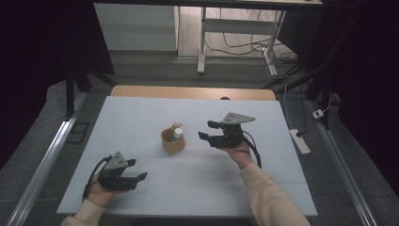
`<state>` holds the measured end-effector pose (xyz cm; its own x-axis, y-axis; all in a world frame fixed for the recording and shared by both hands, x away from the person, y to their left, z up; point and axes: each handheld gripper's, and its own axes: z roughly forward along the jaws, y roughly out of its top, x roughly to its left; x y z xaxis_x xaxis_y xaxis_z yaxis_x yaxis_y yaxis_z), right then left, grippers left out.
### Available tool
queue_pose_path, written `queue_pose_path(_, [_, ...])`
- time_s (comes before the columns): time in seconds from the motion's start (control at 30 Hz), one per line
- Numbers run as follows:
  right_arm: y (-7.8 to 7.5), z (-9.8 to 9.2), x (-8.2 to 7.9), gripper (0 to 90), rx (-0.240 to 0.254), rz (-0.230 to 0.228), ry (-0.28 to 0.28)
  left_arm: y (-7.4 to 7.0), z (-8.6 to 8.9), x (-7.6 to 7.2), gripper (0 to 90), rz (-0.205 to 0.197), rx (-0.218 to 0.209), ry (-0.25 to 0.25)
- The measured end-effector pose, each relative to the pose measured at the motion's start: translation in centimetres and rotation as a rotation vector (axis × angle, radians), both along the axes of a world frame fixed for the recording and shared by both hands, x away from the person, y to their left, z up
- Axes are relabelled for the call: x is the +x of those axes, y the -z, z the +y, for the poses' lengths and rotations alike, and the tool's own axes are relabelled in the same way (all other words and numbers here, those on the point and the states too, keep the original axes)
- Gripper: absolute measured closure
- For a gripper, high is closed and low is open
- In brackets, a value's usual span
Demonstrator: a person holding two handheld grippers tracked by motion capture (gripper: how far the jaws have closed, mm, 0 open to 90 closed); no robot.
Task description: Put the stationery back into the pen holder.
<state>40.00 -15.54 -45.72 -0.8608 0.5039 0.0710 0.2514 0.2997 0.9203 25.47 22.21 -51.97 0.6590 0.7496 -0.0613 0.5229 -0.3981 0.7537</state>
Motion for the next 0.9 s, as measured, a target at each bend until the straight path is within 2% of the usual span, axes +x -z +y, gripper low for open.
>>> queue_pose_path(0.3, [0.5,-3.8,-2.1,35.2,-0.046,0.004,0.039,0.0,-0.1,0.1,29.8,-0.002,-0.003,-0.002])
queue_pose_path(0.47, [1.0,-6.0,-3.4,33.8,-0.089,0.018,0.06,-0.1,0.0,0.1,29.8,-0.004,-0.004,-0.002])
queue_pose_path(0.9, [3.0,-12.2,-6.7,32.0,-0.166,0.024,0.144,-0.1,-0.2,0.6,29.6,-0.008,-0.007,0.004])
